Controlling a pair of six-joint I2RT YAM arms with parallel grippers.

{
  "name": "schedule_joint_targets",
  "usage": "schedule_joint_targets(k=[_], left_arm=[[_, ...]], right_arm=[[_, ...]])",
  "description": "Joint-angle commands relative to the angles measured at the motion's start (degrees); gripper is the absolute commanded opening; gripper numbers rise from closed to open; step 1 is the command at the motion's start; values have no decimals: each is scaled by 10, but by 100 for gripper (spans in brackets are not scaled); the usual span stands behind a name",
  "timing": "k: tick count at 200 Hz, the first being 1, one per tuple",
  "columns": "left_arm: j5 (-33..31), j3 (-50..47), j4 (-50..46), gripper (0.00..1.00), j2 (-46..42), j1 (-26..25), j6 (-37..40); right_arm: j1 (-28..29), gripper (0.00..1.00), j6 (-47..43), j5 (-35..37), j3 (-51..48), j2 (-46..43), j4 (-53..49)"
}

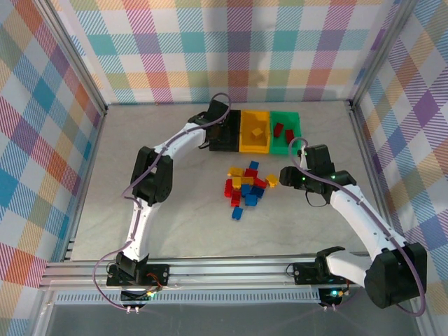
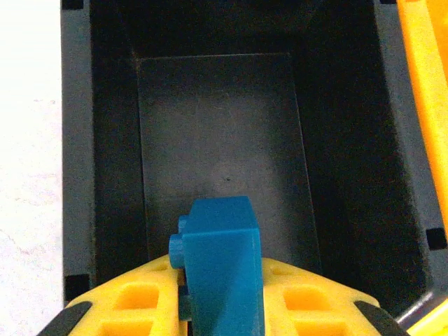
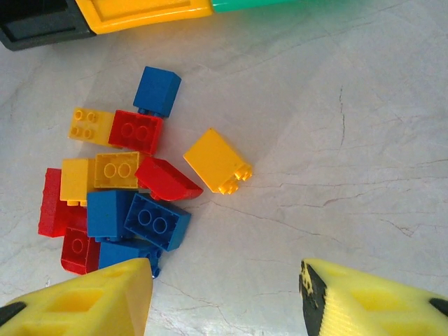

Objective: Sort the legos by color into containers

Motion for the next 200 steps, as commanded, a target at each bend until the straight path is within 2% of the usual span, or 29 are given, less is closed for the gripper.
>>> schedule_joint_targets(k=[1,63,97,164,200], left_arm=[[26,37,22,23,6,2,10],[28,32,26,42,-5,2,8],[35,1,24,48,-38,2,2],[28,-198,28,51,-214,-2,-29],[31,-312,23,51,-313,-12,-54]], right_arm=[[1,59,9,-13,-9,-9,-8],[12,59,15,-17,-8,5,4],[16,59,9,-14,-7,19,7],[28,59,1,-9,-8,70,35],[28,61,-23,-11,25,103,25]])
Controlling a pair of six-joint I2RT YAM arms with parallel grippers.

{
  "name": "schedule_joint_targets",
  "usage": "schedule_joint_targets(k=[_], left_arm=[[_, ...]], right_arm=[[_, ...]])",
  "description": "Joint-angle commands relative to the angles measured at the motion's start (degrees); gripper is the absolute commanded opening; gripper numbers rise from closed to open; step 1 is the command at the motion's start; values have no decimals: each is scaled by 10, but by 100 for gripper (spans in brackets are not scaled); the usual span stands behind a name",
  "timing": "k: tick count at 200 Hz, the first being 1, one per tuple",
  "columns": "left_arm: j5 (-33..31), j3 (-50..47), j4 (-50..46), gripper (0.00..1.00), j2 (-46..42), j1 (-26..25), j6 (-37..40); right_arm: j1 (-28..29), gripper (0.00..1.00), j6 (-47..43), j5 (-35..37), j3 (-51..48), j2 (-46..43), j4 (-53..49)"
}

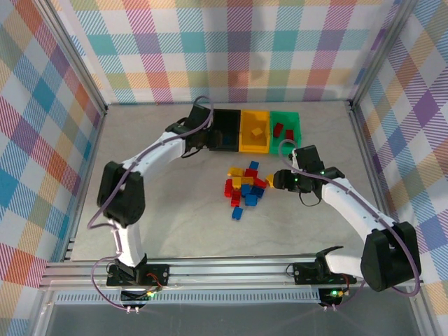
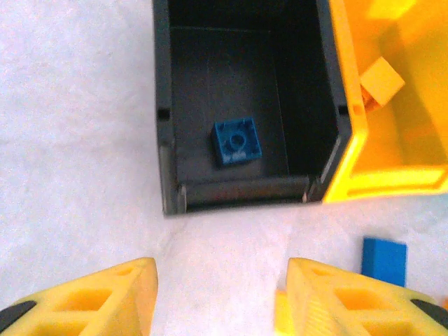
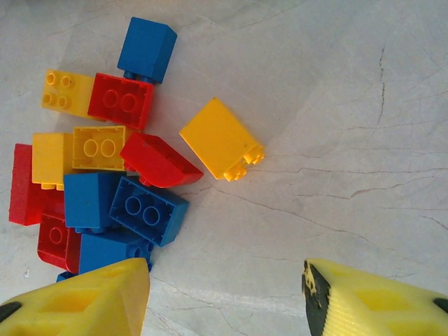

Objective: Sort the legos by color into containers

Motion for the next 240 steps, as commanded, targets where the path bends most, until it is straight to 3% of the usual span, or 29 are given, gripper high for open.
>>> schedule_joint_targets(k=[1,60,96,208,240], left_arm=[[5,-59,-6,51,-58,-11,-27],[-56,-166,-56,51,-185,-28,-28],[-60,-190,-63,52,-238,-28,-24],[-70,-195,-81,52,-261,-28,-24],[-69,-195,-86,52,-265,-28,-24]], right_arm=[[3,61,-23,-5,30,29,1],[9,62,-88,4,85,124,-26],[16,63,-94,23,107,184,-21],[23,64,-106,48,165,288,-24],[23,60,-112,46,184,309,-23]])
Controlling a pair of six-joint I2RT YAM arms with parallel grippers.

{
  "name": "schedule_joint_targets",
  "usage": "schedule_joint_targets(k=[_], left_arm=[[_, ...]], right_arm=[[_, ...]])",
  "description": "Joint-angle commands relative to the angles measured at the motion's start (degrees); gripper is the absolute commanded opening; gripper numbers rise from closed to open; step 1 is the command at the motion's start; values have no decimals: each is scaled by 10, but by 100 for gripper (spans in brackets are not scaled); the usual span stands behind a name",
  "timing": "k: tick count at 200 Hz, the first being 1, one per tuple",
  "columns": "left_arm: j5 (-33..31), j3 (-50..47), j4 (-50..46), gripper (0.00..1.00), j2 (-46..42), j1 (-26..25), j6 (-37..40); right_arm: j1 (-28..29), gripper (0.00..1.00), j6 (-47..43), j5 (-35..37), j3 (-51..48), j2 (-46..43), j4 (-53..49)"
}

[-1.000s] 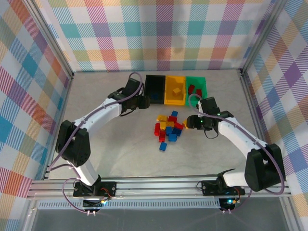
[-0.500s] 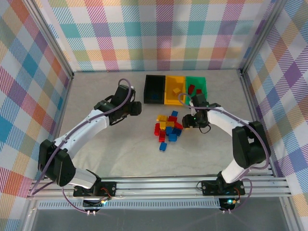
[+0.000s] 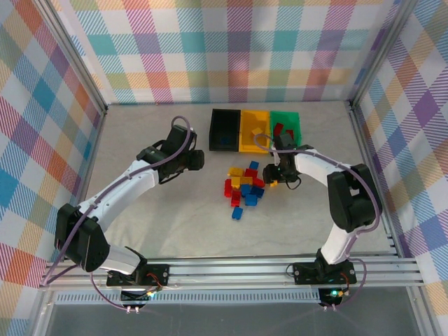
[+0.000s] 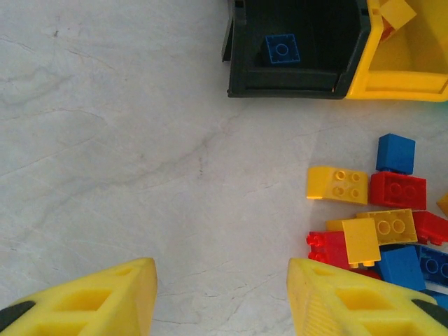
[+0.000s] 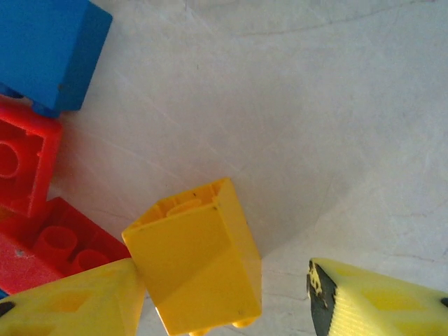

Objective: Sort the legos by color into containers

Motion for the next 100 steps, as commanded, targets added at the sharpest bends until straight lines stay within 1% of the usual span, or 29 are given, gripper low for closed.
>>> schedule_joint_targets(k=[1,68,87,100], left_arm=[[-8,-4,-21,52,-19,-2,-4],[-7,-4,-28,52,-30,-2,-4],[-5,-3,-30,52,-36,-2,-4],[-2,-4,-30,52,-41,-2,-5]], right_arm=[[3,60,-16,1,22,18,-7],[3,36,-21,2,25,27,-10],[3,31,-22,5,26,10,-11],[3,31,-23,4,33,-5,-15]])
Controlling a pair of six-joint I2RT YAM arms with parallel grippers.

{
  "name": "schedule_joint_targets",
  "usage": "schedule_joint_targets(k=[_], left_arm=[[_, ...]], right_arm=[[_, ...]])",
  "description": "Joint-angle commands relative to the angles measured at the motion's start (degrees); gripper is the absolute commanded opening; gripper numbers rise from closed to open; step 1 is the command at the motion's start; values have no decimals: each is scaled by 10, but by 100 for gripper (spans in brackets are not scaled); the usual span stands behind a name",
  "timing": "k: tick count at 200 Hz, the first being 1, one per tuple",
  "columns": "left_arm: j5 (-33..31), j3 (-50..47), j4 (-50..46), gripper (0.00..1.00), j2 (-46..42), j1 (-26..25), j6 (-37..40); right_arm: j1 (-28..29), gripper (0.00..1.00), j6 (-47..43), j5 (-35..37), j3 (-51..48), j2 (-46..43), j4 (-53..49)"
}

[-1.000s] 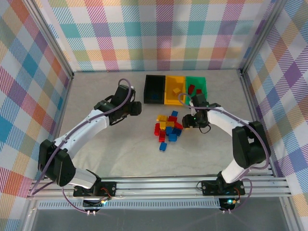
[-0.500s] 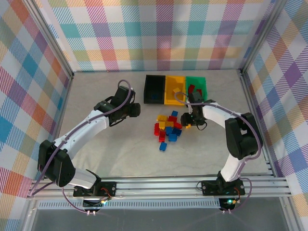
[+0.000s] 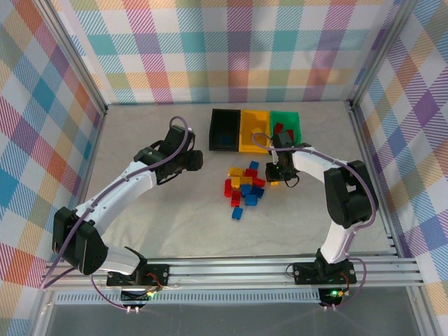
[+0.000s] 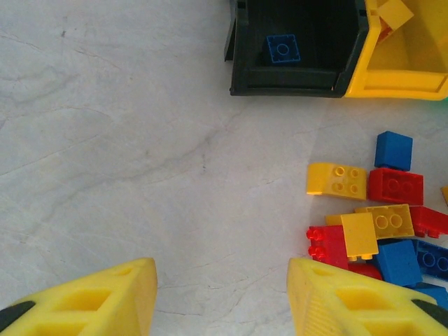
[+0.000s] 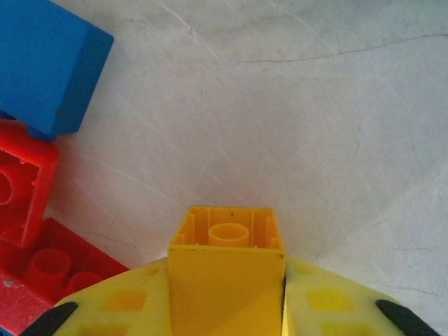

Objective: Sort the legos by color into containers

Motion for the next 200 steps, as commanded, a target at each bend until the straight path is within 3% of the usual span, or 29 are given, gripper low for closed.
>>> schedule_joint_targets(k=[1,80,200], left_arm=[[-1,-4,-15,52,-26,-2,-5],[6,-49,25,51,-27,-3,-21],[-8,-50,11,51,-24,-16,-19]], right_arm=[[3,31,-9,1,16,-29,-15],[3,31,-23,9,176,-6,-42],[0,35,-32,32,538,265,-85]])
